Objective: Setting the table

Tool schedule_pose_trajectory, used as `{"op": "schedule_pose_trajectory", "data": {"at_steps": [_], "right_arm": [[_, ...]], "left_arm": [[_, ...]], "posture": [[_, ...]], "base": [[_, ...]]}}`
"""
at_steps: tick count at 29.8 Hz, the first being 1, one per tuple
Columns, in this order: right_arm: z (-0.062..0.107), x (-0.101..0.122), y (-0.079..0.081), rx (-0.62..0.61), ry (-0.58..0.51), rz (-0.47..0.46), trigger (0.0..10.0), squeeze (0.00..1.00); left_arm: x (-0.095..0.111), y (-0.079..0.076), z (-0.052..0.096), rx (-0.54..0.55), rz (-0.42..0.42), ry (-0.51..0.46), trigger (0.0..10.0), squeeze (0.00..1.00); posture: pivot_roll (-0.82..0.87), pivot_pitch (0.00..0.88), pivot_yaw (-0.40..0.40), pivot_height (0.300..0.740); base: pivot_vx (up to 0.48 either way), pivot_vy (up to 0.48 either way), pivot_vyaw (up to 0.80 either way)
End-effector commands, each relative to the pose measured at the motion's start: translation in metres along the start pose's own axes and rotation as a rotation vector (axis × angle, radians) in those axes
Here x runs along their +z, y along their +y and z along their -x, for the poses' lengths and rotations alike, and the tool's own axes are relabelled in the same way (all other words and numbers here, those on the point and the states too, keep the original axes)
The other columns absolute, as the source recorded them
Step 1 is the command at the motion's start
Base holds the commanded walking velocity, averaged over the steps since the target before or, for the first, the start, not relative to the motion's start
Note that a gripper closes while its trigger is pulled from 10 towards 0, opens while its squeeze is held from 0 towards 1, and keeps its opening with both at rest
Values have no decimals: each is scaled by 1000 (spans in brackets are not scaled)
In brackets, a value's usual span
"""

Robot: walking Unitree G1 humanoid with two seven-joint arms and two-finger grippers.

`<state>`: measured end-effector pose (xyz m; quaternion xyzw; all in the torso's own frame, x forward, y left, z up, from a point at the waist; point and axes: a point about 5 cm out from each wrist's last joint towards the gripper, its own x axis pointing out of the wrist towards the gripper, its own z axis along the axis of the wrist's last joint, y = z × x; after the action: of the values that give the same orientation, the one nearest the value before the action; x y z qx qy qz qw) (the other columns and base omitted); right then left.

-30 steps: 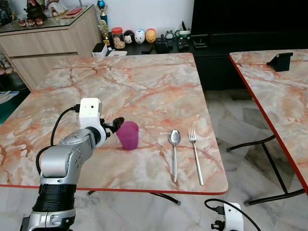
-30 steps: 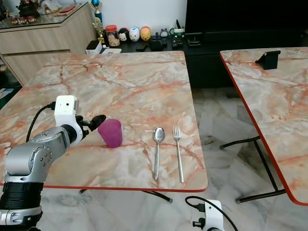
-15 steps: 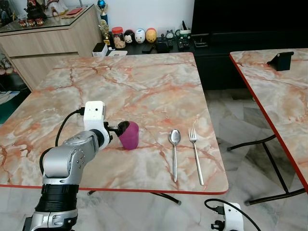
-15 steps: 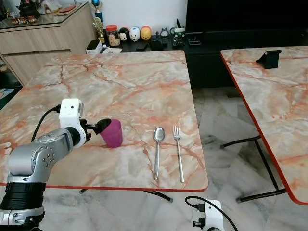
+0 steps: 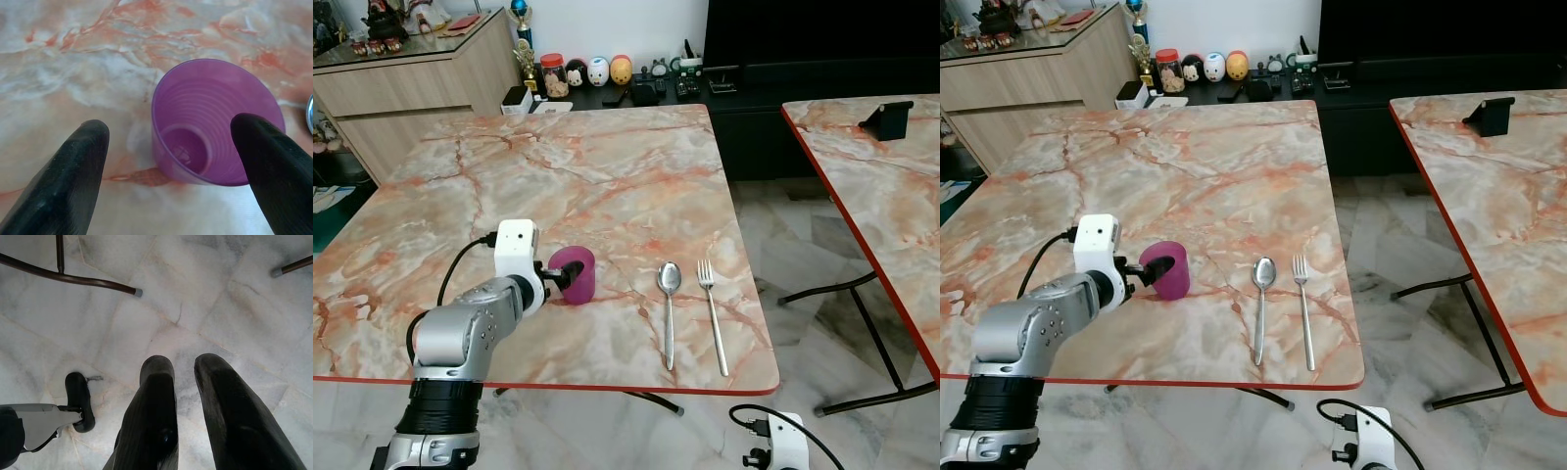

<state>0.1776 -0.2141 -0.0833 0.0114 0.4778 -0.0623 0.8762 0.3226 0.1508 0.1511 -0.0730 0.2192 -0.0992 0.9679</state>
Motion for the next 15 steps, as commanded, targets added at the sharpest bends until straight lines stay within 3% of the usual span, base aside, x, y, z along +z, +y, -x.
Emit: {"op": "schedule_pose_trajectory", "data": {"at_steps": [1,3,4,5,6,7,10,11,15], "right_arm": [[0,-2,4,11,5,1,10000,0],[0,-2,4,11,5,2,10000,0],[0,-2,4,11,5,3,10000,0],[0,-2,4,12,5,3,10000,0],[0,-2,4,12,5,3,10000,0],[0,-3,4,12,5,4,10000,0],[0,-3,4,13,5,4,10000,0],[0,-3,4,14,6,5,10000,0],[0,-2,4,17,6,7,10000,0]], "left_arm": [[-2,7,-1,43,-6,7,10000,0],[-3,8,-2,59,-19,7,9412,0],[-3,9,-2,61,-18,6,5765,0],[-3,9,-3,62,-13,4,5765,0],[-3,9,-3,65,-9,0,4863,0],[-2,10,-3,70,-4,-10,3059,0],[0,10,-3,74,-1,-19,2980,0],[2,10,-3,79,-1,-29,2157,0],[3,11,-3,81,-1,-35,1490,0]], "posture": [[-15,0,113,740],[-15,0,113,740],[-18,0,114,740],[-18,0,114,740],[-18,0,113,740],[-18,0,113,740],[-18,0,113,740],[-18,0,113,740],[-18,0,113,740]], "base": [[0,0,0],[0,0,0],[0,0,0],[0,0,0],[0,0,0],[0,0,0],[0,0,0],[0,0,0],[0,0,0]]}}
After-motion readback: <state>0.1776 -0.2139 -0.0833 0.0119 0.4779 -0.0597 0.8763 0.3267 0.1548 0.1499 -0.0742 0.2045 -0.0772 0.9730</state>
